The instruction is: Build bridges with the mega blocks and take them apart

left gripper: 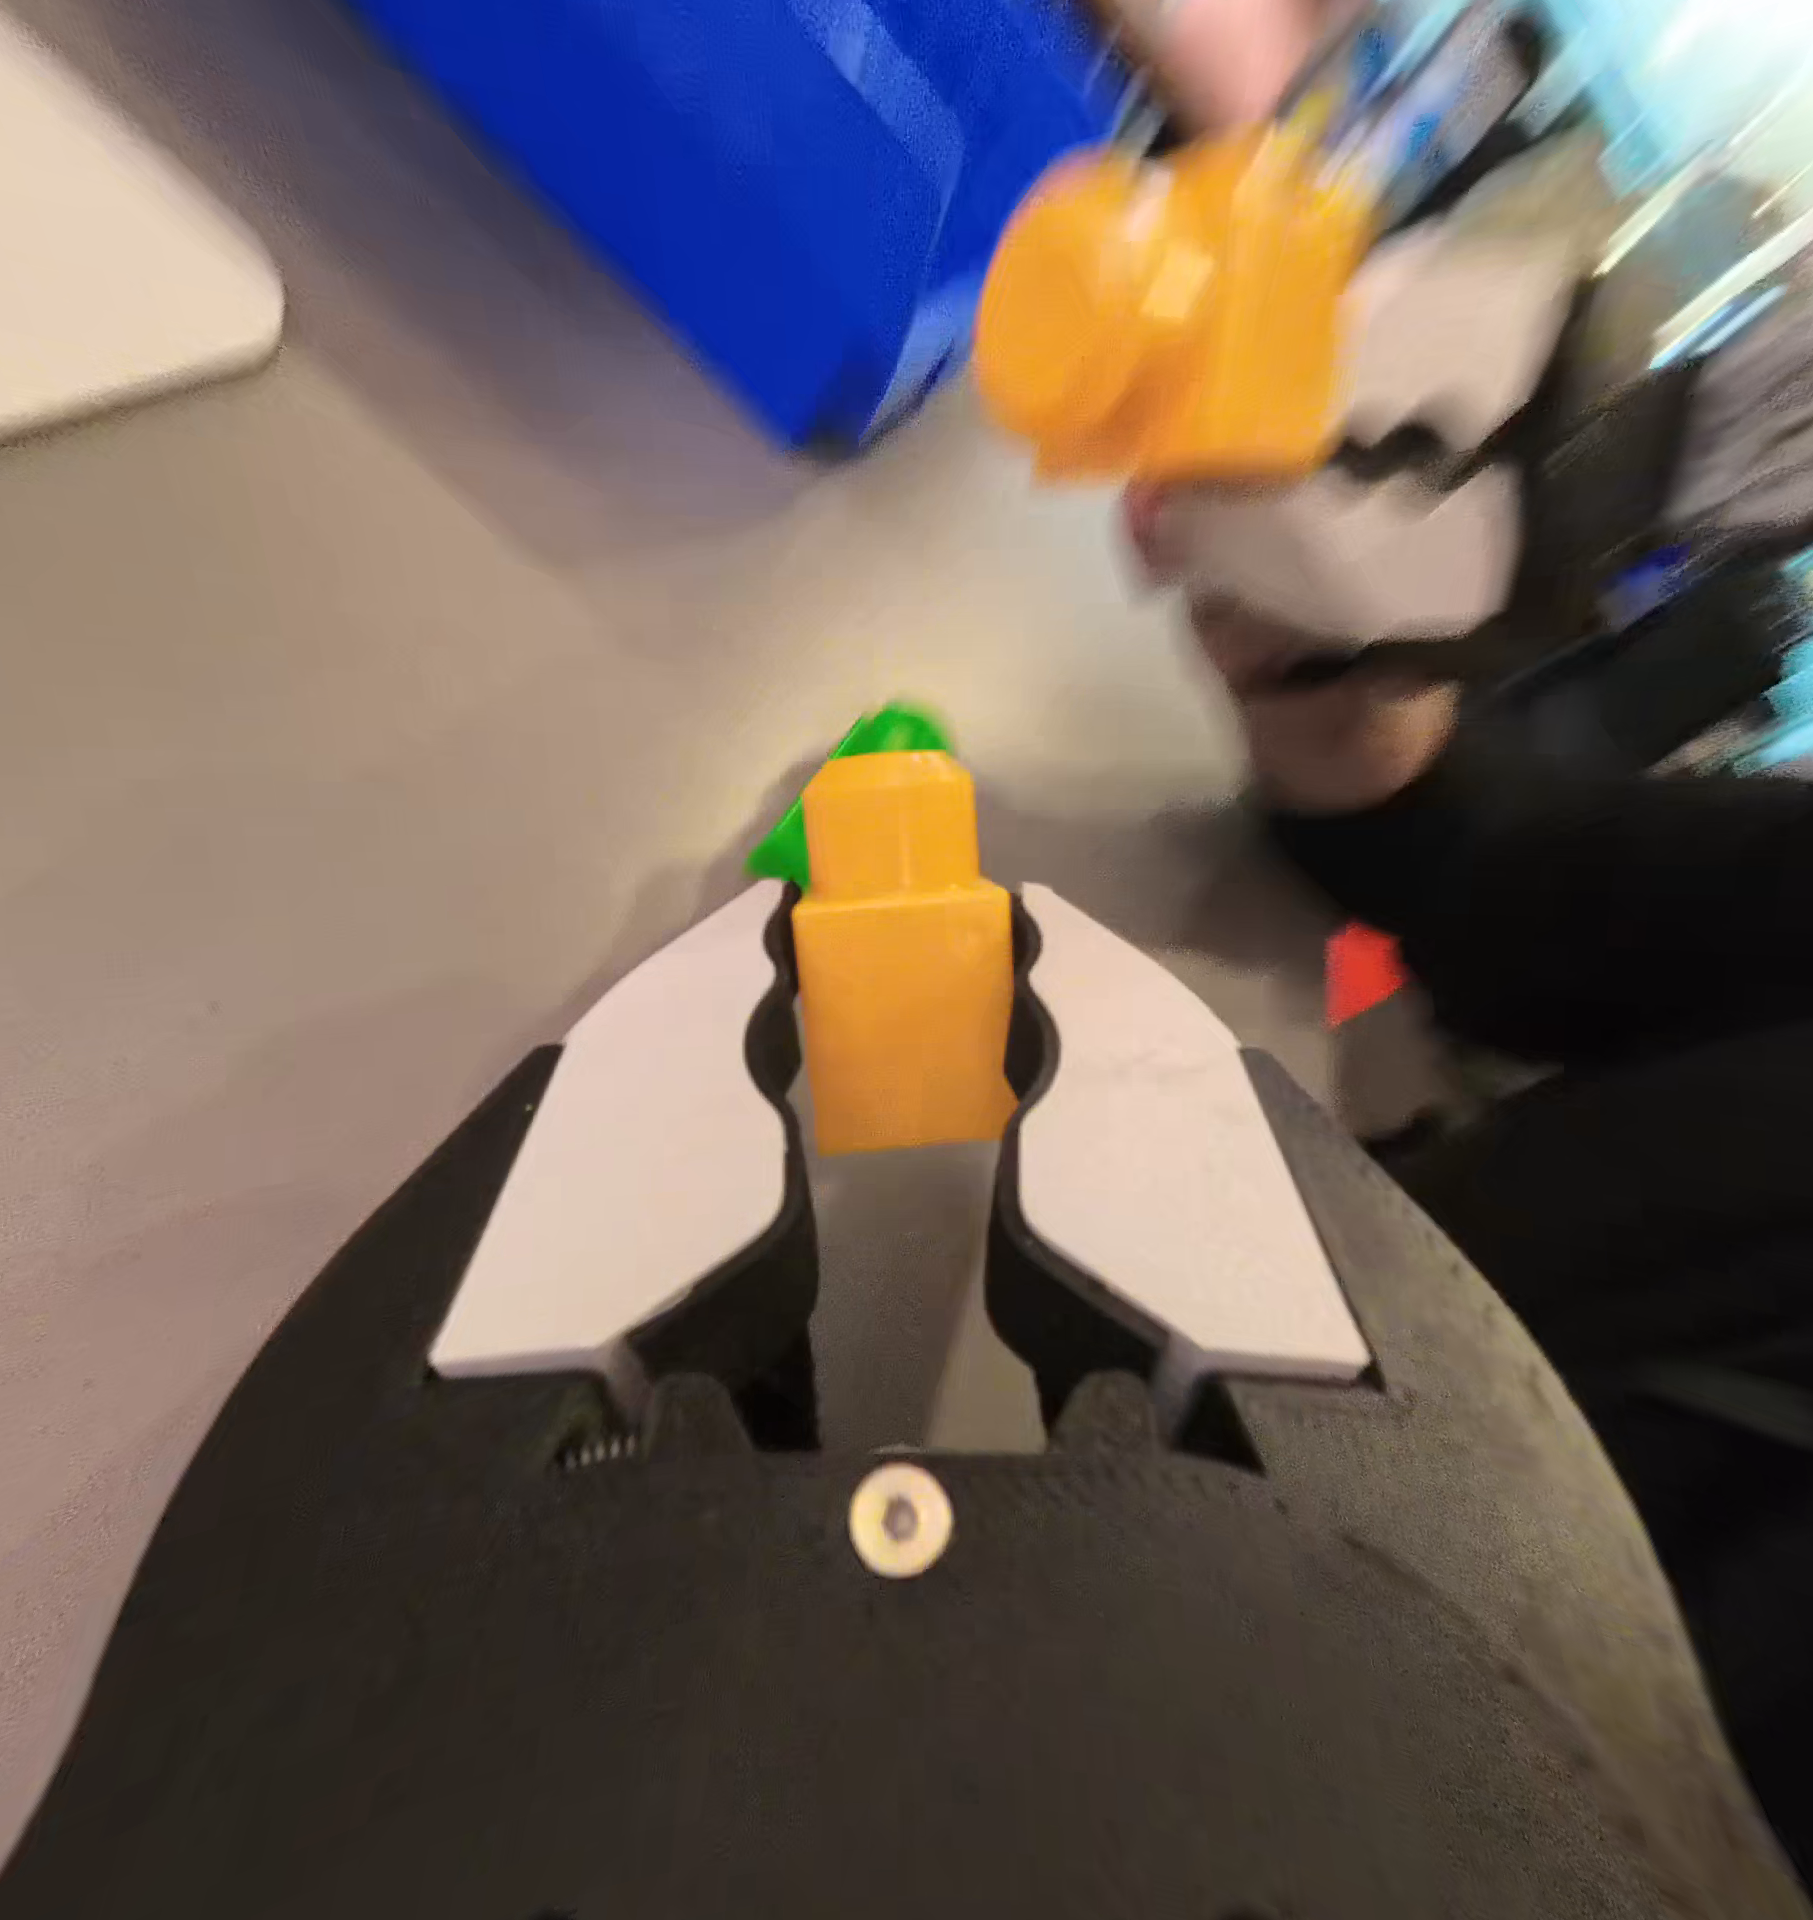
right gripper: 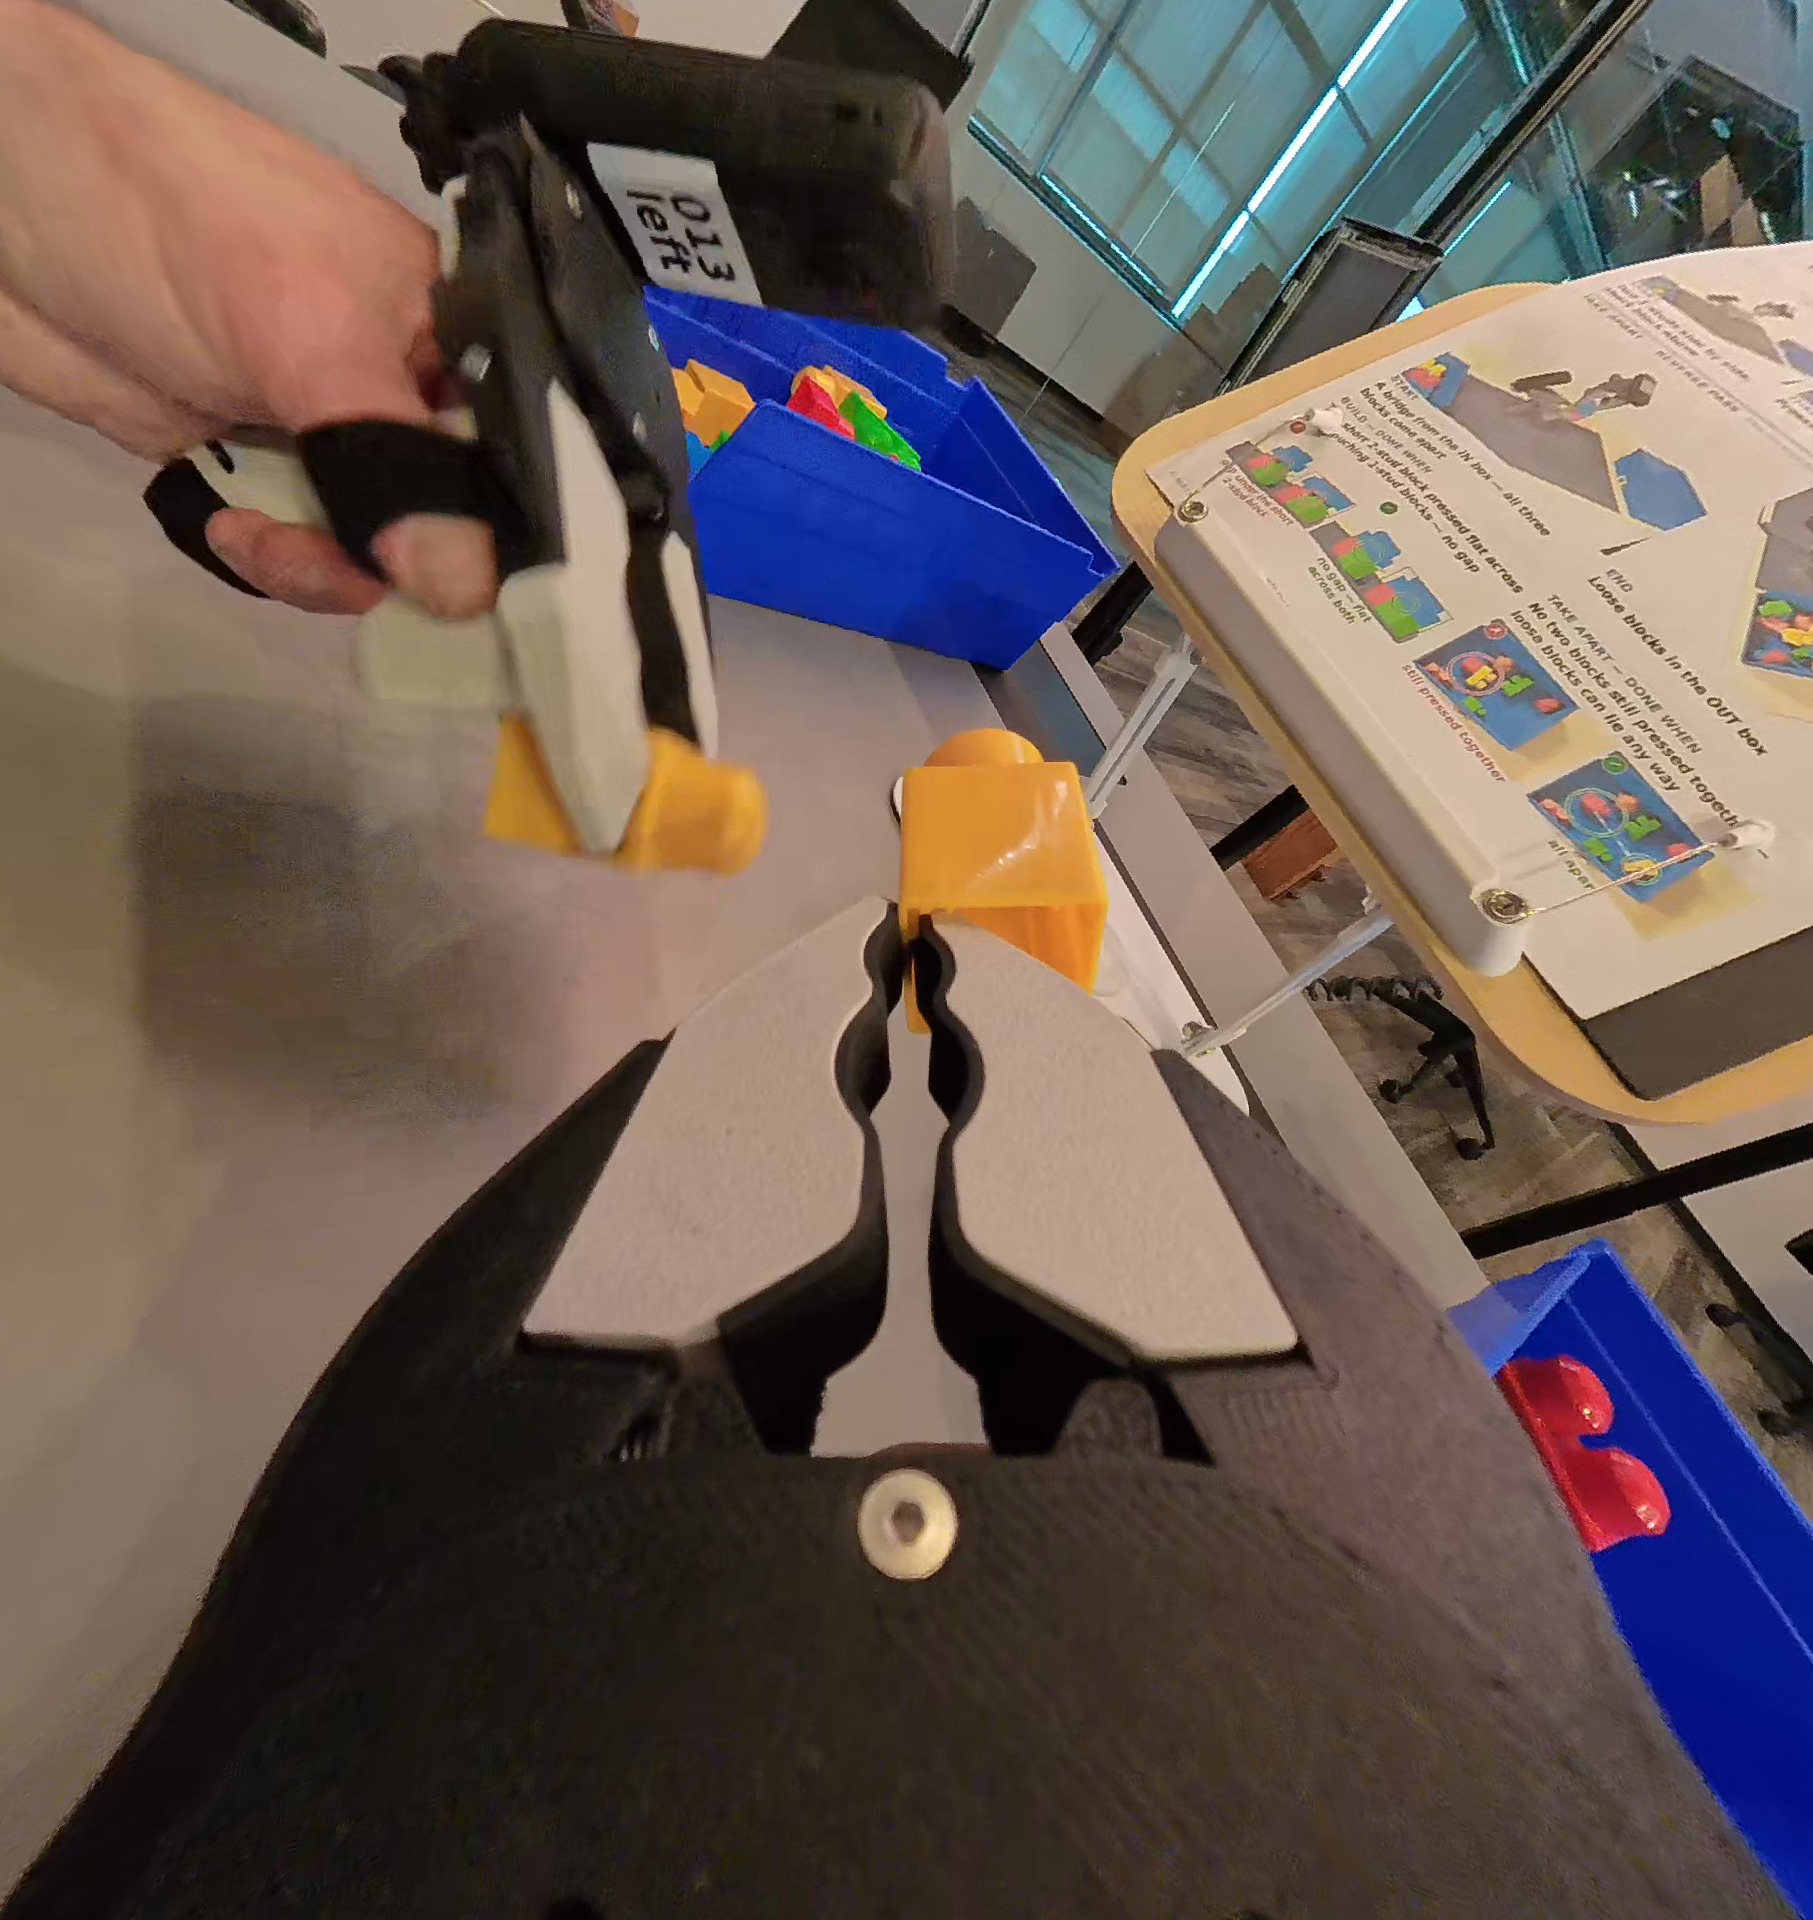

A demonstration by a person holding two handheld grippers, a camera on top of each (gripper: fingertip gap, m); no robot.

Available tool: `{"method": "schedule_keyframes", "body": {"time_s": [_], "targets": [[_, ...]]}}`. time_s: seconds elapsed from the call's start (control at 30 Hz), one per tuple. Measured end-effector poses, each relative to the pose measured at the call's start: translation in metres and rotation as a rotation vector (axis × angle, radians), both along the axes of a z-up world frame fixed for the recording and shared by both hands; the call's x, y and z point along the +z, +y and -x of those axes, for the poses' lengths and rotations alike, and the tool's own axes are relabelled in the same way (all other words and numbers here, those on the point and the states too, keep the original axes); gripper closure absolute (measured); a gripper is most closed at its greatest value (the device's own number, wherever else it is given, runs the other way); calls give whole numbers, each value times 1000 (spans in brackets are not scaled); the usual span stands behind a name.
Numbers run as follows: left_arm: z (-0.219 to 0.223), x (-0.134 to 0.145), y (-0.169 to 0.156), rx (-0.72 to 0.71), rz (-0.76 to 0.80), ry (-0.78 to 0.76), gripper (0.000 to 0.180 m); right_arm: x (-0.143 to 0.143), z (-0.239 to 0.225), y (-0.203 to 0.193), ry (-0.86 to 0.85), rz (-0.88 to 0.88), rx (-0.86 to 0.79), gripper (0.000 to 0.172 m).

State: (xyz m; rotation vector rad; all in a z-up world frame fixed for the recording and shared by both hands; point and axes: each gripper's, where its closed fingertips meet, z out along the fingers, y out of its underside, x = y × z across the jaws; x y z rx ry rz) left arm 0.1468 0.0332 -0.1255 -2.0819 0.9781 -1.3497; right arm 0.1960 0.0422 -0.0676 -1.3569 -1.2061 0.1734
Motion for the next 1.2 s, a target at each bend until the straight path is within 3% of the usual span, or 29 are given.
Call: {"method": "schedule_keyframes", "body": {"time_s": [0.17,0.4,0.7,1.2], "targets": [[15,64,22,140,171,-590,144,7,7,-3,47,-3,2,170],[13,85,26,247,246,-939,144,21,26,-5,155,-46,-35,170],[12,101,27,353,263,-1169,144,30,43,-1,173,-128,-115,170],[8,102,27,348,330,-1228,144,33,49,-2,132,-224,-108,168]]}}
